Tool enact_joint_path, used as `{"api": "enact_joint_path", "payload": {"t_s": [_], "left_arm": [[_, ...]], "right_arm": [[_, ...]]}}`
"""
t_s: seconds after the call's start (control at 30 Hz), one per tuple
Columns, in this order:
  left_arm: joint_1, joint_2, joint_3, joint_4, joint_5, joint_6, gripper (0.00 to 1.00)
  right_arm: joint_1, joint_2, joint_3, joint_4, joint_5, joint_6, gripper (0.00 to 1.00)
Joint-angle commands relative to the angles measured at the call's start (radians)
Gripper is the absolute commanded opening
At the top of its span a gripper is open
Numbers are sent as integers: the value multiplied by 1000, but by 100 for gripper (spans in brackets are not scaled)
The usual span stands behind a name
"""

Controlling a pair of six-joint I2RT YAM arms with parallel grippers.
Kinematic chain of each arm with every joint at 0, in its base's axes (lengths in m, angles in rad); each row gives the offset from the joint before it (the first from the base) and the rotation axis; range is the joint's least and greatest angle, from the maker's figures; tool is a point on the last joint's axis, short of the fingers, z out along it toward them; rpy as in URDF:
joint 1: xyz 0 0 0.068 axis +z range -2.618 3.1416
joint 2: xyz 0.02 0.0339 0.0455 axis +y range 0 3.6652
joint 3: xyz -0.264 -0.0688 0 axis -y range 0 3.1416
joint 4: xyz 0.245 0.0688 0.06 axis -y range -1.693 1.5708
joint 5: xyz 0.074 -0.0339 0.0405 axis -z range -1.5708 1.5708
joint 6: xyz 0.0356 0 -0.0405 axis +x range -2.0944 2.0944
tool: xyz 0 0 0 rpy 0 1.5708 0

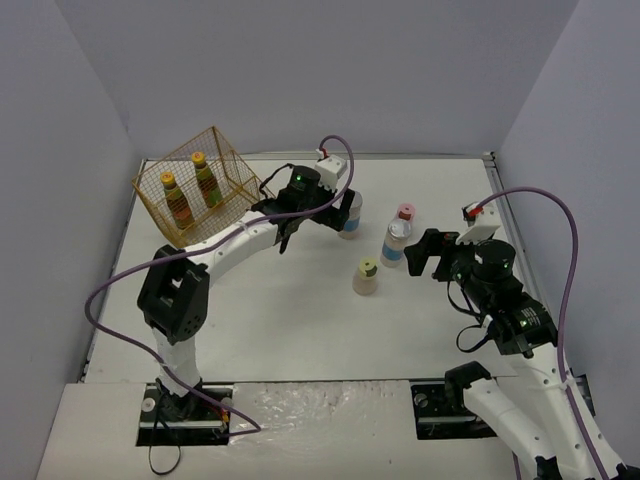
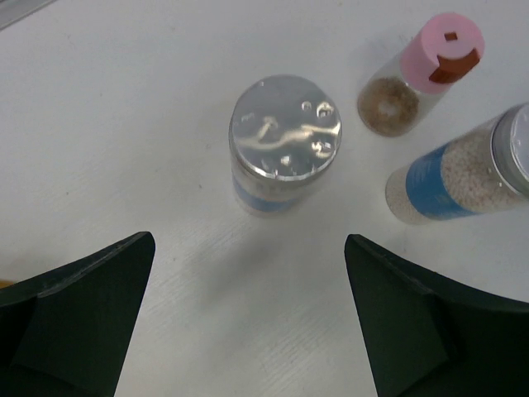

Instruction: Organize the condiment bottles

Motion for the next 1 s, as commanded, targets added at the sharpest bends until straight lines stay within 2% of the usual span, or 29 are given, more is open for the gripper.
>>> {"api": "enact_joint_path", "payload": {"t_s": [0.0, 0.23, 0.37, 0.47, 0.6, 0.67, 0.8, 0.9, 0.97], "left_arm": [[-11, 56, 141, 156, 34, 32, 97], [-21, 213, 263, 160, 9, 35, 97], [-24, 248, 297, 160, 11, 31, 95], [-27, 258, 298, 177, 16, 25, 80], [-27, 233, 280, 183, 16, 22, 54], [-27, 204, 255, 188, 11, 23, 38], [-25, 68, 185, 182, -36, 26, 19], [-25, -43, 138, 144, -126, 25, 15], [-23, -100, 115, 98, -234, 25, 15]], "right_arm": [[8, 16, 21, 48, -22, -9, 100], [9, 16, 16, 50, -18, -21, 100], [8, 19, 13, 50, -23, -25, 100], [10, 19, 9, 51, -26, -25, 100], [8, 13, 9, 51, -30, -27, 100], [10, 7, 7, 50, -30, -27, 100], [8, -6, 2, 50, -33, -22, 100], [10, -14, 0, 51, -40, -21, 100], [8, -21, -1, 50, -41, -21, 100]]}}
